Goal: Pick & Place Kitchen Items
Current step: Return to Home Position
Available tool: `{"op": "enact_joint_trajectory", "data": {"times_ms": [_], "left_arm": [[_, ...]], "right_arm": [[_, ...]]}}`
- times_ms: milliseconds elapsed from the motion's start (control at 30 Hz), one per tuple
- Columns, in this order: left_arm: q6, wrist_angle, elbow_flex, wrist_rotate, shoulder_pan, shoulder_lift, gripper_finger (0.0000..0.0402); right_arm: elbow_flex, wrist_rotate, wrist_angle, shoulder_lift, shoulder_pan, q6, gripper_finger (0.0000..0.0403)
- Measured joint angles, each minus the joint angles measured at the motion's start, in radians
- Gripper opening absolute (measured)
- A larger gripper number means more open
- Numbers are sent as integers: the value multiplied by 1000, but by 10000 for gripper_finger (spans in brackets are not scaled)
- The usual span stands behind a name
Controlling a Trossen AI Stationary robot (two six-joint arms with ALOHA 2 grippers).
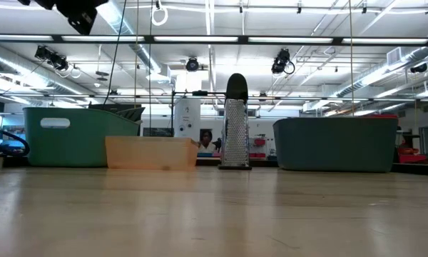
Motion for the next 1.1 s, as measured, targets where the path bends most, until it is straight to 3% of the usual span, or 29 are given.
{"op": "enact_joint_trajectory", "data": {"times_ms": [233,433,767,1100], "left_arm": [[23,-77,-19,-6,-15,-155,115],[11,-101,-112,-12,-15,-292,115],[-8,-94,-275,-45,-15,-550,115],[-30,-55,-386,-49,-15,-554,115]], "right_arm": [[-261,-6,297,-141,0,-20,49],[-502,-30,546,-252,4,6,49],[-689,-25,775,-317,20,-35,49],[-840,18,907,-316,20,-1,49]]}}
